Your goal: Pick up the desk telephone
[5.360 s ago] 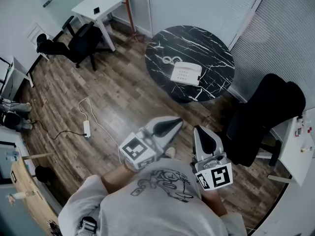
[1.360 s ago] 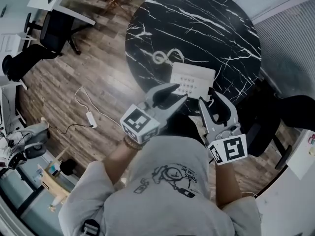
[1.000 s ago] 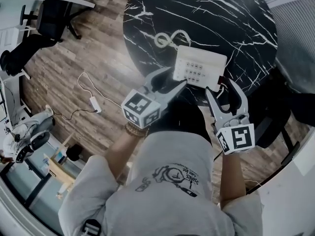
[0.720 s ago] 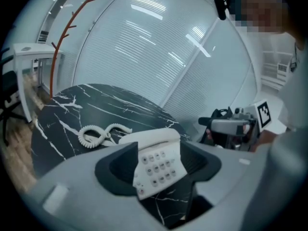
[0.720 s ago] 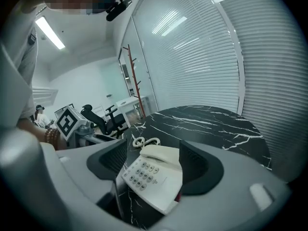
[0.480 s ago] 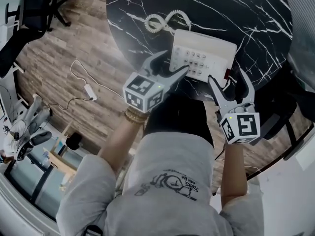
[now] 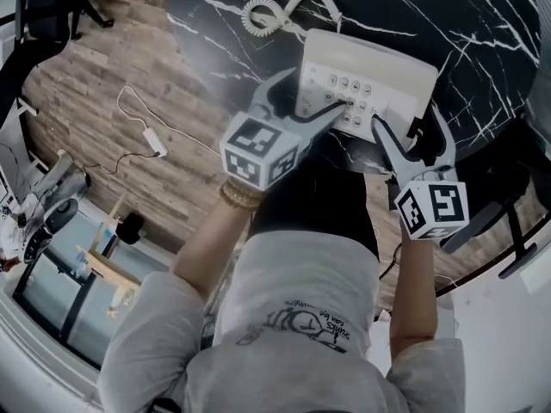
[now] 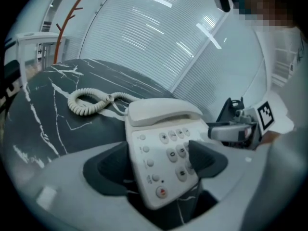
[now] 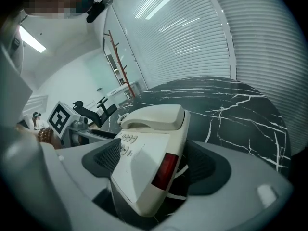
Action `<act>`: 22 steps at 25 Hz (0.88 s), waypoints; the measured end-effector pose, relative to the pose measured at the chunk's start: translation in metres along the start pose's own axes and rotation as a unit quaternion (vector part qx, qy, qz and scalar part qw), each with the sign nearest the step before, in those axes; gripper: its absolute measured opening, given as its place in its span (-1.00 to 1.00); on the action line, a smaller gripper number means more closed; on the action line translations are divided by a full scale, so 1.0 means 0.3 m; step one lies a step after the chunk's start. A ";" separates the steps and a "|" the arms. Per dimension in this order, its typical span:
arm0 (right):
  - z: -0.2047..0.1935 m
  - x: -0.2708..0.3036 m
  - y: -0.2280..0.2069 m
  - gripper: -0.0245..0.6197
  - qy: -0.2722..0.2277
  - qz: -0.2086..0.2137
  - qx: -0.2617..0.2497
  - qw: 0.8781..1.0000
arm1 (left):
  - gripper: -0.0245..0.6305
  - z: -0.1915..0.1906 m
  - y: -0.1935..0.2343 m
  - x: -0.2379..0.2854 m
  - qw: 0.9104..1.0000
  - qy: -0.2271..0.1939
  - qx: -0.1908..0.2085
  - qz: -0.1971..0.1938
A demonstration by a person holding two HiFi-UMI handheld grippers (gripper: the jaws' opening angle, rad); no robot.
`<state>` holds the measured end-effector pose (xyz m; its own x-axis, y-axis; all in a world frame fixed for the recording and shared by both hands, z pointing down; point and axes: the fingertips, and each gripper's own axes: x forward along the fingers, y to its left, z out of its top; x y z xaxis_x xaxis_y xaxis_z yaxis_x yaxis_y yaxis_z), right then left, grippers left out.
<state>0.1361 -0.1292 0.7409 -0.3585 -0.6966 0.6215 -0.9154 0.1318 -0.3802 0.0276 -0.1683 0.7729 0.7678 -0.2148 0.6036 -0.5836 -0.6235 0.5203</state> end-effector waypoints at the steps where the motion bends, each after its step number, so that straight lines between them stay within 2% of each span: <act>1: -0.012 0.008 -0.003 0.38 0.002 0.002 0.002 1.000 | 0.26 0.000 0.001 0.005 1.000 0.000 0.001 0.004; 5: -0.049 0.033 -0.003 0.37 0.010 0.012 0.010 1.000 | 0.26 -0.004 0.007 0.012 1.000 -0.002 0.005 0.022; 8: -0.061 0.044 -0.004 0.25 0.010 0.015 0.012 1.000 | 0.25 -0.004 0.010 0.012 1.000 -0.003 0.006 0.023; 16: -0.067 0.047 -0.005 0.23 0.012 0.015 0.016 1.000 | 0.22 -0.007 0.008 0.010 1.000 -0.003 0.002 0.025; 22: -0.069 0.039 0.003 0.23 0.019 0.000 0.013 1.000 | 0.22 -0.002 0.000 0.002 0.999 0.002 0.010 0.039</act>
<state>0.1273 -0.1226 0.7619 -0.3652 -0.6687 0.6477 -0.9107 0.1124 -0.3974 0.0280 -0.1679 0.7737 0.7194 -0.2610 0.6437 -0.6358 -0.6206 0.4590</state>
